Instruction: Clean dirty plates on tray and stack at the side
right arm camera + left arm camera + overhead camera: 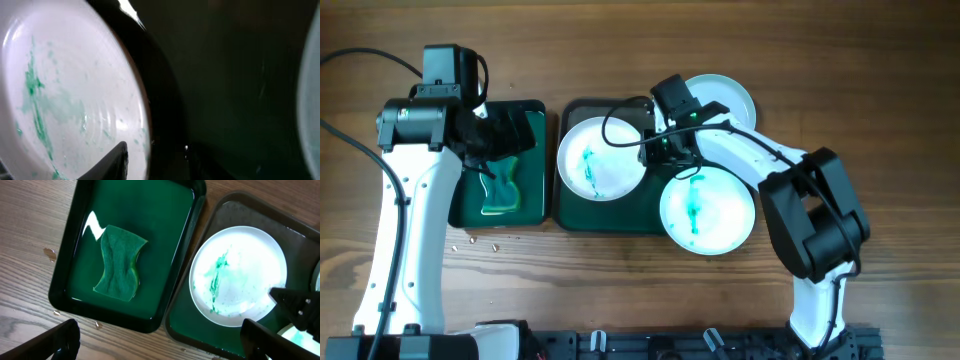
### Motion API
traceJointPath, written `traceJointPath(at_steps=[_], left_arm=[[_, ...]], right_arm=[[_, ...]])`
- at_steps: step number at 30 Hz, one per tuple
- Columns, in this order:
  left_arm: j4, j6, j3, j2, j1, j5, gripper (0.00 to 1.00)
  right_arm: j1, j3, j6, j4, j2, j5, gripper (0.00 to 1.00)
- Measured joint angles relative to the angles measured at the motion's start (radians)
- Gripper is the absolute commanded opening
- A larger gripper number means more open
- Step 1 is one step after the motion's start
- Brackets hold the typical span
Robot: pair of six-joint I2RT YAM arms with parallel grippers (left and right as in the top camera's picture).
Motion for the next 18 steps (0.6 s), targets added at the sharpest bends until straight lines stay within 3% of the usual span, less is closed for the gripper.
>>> traceJointPath(at_steps=[2, 4, 7, 9, 15, 18], left_arm=[[0.000, 0.000, 0.000, 0.000, 0.000, 0.000, 0.99], [0.000, 0.000, 0.000, 0.000, 0.000, 0.000, 0.88], [0.000, -0.004, 0.000, 0.002, 0.000, -0.015, 0.73], [0.001, -0.005, 0.001, 0.011, 0.000, -0.017, 0.67], [0.045, 0.001, 0.005, 0.164, 0.016, -0.022, 0.67], [0.051, 0.001, 0.005, 0.262, 0.065, -0.022, 0.61]], right_arm=[[0.003, 0.004, -0.007, 0.020, 0.010, 0.003, 0.20], [0.011, 0.005, -0.014, 0.037, 0.017, 0.006, 0.04], [0.019, 0.005, -0.010, 0.046, 0.026, 0.014, 0.04], [0.019, 0.006, 0.002, 0.047, 0.026, 0.017, 0.04], [0.019, 0.006, 0.008, 0.046, 0.026, 0.019, 0.04], [0.020, 0.006, 0.008, 0.046, 0.026, 0.019, 0.04]])
